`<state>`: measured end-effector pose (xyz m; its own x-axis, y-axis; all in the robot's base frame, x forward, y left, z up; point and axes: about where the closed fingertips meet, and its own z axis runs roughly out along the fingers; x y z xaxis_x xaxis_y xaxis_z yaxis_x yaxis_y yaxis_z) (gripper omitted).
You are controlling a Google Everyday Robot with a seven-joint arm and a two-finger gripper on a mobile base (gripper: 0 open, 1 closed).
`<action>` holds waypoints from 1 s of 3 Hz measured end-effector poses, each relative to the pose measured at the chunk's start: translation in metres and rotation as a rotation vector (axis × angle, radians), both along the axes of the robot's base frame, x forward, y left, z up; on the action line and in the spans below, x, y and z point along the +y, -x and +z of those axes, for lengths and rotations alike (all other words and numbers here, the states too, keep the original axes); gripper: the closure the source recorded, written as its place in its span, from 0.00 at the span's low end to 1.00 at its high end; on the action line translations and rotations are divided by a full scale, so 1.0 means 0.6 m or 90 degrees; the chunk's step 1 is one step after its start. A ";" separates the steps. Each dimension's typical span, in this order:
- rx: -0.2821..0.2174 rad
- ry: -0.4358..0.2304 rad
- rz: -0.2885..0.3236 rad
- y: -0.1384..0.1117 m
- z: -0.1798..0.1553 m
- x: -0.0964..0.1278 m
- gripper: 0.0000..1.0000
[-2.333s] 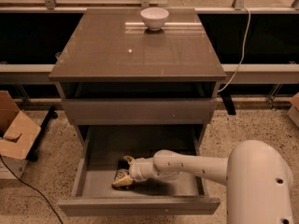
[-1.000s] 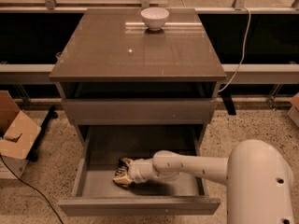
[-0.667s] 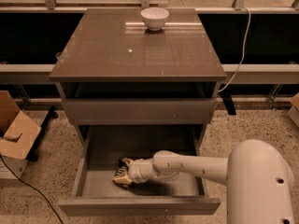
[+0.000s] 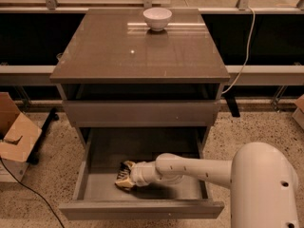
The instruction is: Pick rxbar chocolate from middle drawer and place on counter
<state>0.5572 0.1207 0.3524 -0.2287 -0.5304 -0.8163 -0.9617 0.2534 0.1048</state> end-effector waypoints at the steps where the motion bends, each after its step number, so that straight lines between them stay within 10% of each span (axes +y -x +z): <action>1: 0.000 0.000 0.000 0.000 0.000 0.000 0.82; 3: 0.000 0.000 0.000 0.000 0.001 0.000 0.36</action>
Offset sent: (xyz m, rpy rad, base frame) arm 0.0000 0.0000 0.0000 0.0000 0.0000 0.0000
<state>0.5572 0.1208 0.3528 -0.2286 -0.5304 -0.8163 -0.9617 0.2532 0.1048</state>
